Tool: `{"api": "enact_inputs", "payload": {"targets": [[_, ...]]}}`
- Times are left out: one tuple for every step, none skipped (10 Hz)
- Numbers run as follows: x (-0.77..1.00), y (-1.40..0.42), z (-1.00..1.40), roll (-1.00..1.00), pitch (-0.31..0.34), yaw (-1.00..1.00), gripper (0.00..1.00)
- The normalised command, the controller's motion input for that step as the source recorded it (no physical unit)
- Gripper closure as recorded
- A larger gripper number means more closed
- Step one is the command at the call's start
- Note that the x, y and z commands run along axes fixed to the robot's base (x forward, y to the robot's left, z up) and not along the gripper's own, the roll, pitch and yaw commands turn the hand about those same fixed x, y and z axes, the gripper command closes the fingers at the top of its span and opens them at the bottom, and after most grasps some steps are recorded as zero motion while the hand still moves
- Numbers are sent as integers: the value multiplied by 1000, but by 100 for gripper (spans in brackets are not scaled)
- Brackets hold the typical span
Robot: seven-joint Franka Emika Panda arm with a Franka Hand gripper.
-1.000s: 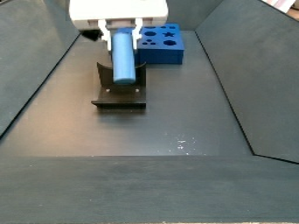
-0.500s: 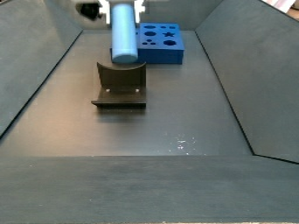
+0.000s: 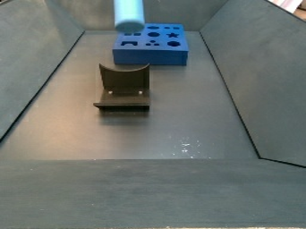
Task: Pick up the oval object. Move up. Place the oval object on the fixture. Regrasp the oval object. Move to above the board. Insert the oval object.
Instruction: Move to above the board.
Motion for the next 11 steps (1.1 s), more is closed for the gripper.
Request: {"api": "enact_inputs", "payload": {"targets": [[-81,40,832,-42,59,35,100],[-55,22,587,-49,51,43,100],[-39,11,408,-52,52,47,100],[-20,3,230,-54,54,47,100],[-330,-1000,155,-1000,-32,-90,100],[-330,-1000,161,-1000,-42,-92,100],[-347,-1000,165,-1000,-44,-95,100],[-353,-1000,154,-1000,-45,-100,100],[-361,-1000,160,-1000,-41,-107,100],[-368,-1000,162,-1000,-37,-110,100],[-377,-1000,161,-1000,-34,-113,100]]}}
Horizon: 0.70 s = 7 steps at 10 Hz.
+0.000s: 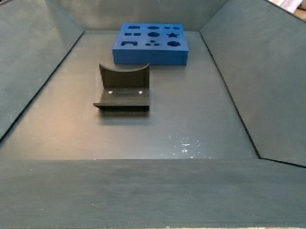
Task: Pick up the oval object. Move up. Place the oval object on the fixture. Regrasp the oval object. Move to above the board. Insert the oval object.
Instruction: Move to above the board.
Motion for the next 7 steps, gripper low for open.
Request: {"api": "enact_inputs", "payload": {"targets": [[-389,-1000,161,-1000,-32,-115,100],[-399,-1000,162,-1000,-31,-116,100],[-437,-1000,162,-1000,-32,-116,100],[-417,-911,149,-1000,-37,-116,100],[-273,-505,81,-1000,-48,-109,100],[-179,-281,38,-893,-47,-95,100],[-113,-112,25,-615,-39,-50,100]]}}
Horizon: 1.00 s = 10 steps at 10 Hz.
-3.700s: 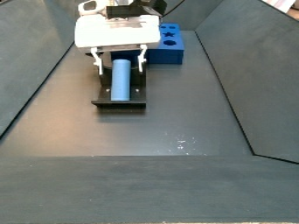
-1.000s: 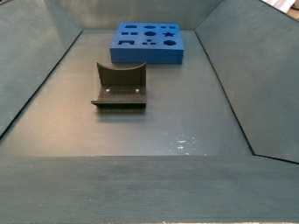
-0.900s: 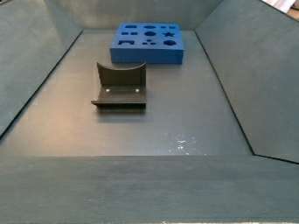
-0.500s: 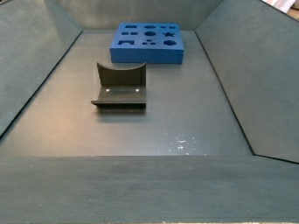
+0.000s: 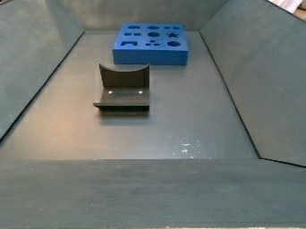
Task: Pick up the oval object. Move up. Place the oval object on the fixture. Regrasp the oval object. Move to above the board. Insert the oval object.
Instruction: Move to above the board, then insert the oval object.
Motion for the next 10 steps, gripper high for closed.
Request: {"api": "enact_inputs", "payload": {"targets": [[-96,-78,21,-483,-44,-41,100],[-64,-25,3,-245,-41,-15,100],[0,-31,-17,0,0,-3,100],[0,-489,-814,90,-233,-74,100],[157,-697,-869,67,-220,-143,100],[306,-754,-926,71,-183,-137,100],[374,-703,-920,64,-180,-74,100],[383,-560,-883,70,-187,0,100],[366,-357,-920,60,-156,137,100],[369,-400,-914,41,-161,129,100]]}}
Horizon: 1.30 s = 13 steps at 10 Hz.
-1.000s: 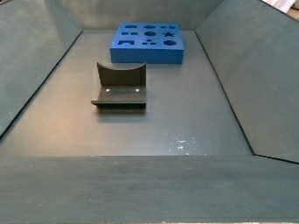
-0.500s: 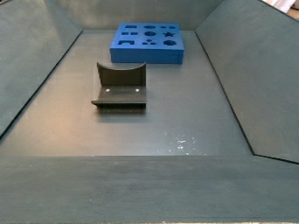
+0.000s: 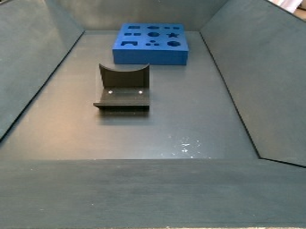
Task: Pick up the oval object. Move up. Place the oval object on the fixture. Regrasp the oval object. Move to above the board. Insert the oval object.
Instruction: Insert the oval object.
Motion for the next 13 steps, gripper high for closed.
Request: {"api": "enact_inputs", "payload": {"targets": [[406,-489,-874,21,-189,71,100],[391,-471,-877,29,-186,80,100],[254,-406,-917,56,-156,80,100],[140,-343,-906,64,-157,103,100],[9,-271,-889,67,-163,143,100],[0,-217,-837,41,-189,163,100],[-34,-154,-706,26,-196,166,100],[-143,-51,-197,-69,-144,66,100],[0,0,-17,-44,0,0,100],[-120,-143,-743,0,-96,6,100],[-189,-183,-957,19,-133,43,100],[-160,-249,-906,17,-143,37,100],[0,-94,-343,0,-84,26,100]]}}
